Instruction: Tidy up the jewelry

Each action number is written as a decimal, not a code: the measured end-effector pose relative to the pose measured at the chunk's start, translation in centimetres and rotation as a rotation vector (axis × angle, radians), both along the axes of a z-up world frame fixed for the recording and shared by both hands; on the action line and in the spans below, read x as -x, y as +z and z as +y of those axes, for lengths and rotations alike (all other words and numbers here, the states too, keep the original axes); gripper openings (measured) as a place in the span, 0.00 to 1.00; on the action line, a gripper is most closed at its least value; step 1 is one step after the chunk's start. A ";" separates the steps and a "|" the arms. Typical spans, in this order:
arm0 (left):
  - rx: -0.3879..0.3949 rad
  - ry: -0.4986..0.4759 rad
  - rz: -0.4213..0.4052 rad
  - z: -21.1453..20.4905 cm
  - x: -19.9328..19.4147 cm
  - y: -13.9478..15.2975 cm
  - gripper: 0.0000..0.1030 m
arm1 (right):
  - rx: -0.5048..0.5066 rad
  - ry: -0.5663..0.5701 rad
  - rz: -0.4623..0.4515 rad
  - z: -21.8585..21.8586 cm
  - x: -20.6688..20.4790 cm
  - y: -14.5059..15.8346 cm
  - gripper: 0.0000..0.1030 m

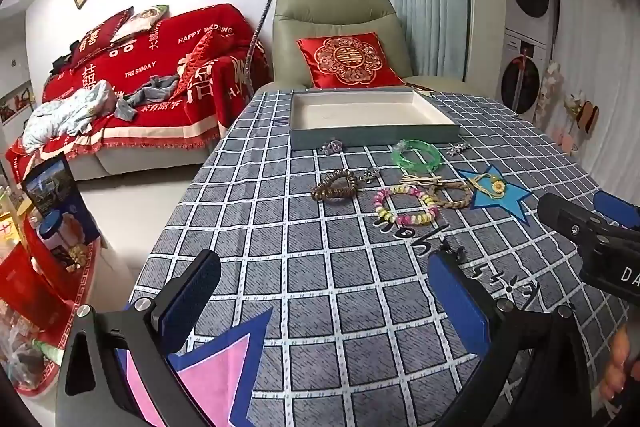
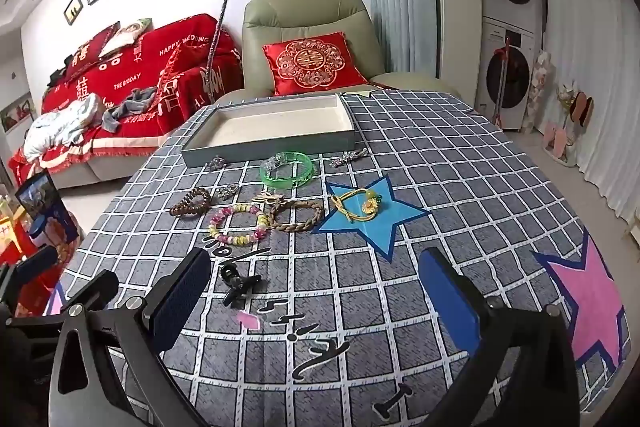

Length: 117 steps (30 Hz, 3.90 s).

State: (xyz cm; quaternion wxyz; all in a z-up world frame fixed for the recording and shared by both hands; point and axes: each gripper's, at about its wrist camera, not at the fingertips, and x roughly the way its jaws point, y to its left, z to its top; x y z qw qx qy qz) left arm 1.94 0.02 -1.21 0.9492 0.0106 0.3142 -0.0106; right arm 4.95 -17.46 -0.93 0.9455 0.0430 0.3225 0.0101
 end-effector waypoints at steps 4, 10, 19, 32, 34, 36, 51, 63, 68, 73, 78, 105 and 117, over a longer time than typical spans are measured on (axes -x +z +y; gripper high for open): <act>0.008 0.006 0.002 0.2 -0.5 0.0 1.00 | 0.004 0.004 -0.004 0.1 -0.3 -0.1 1.00; 0.006 0.016 0.004 0.3 -0.4 0.0 1.00 | 0.010 0.017 0.000 0.5 -0.7 -0.5 1.00; 0.005 0.029 0.005 0.6 -0.4 -0.2 1.00 | 0.018 0.020 -0.003 0.6 -0.5 -0.7 1.00; 0.002 0.038 0.005 0.7 -0.6 -0.4 1.00 | 0.005 0.012 0.004 -0.2 -0.6 -1.0 1.00; 0.002 0.039 0.004 0.7 -0.6 -0.4 1.00 | 0.003 0.010 0.003 -0.3 -0.6 -1.1 1.00; 0.003 0.043 0.004 0.8 -0.6 -0.4 1.00 | 0.005 0.009 0.002 -0.4 -0.7 -1.1 1.00; 0.007 0.051 0.007 1.1 -0.6 -0.5 1.00 | 0.004 0.010 -0.003 -0.3 -0.7 -1.0 1.00; 0.008 0.051 0.011 1.0 -0.6 -0.5 1.00 | -0.001 0.007 -0.005 -0.3 -0.7 -0.9 1.00; 0.007 0.051 0.011 1.0 -0.6 -0.4 1.00 | -0.003 0.005 -0.005 -0.3 -0.7 -0.9 1.00; 0.007 0.051 0.011 1.1 -0.6 -0.5 1.00 | -0.006 0.002 -0.006 -0.4 -0.5 -0.8 1.00; 0.009 0.051 0.014 1.1 -0.6 -0.5 1.00 | -0.007 0.003 -0.006 -0.4 -0.5 -0.9 1.00; 0.009 0.052 0.014 1.1 -0.5 -0.5 1.00 | -0.014 0.006 0.000 -0.2 -0.5 -1.0 1.00; 0.009 0.052 0.015 1.1 -0.5 -0.5 1.00 | -0.020 0.008 0.003 0.0 -0.4 -1.1 1.00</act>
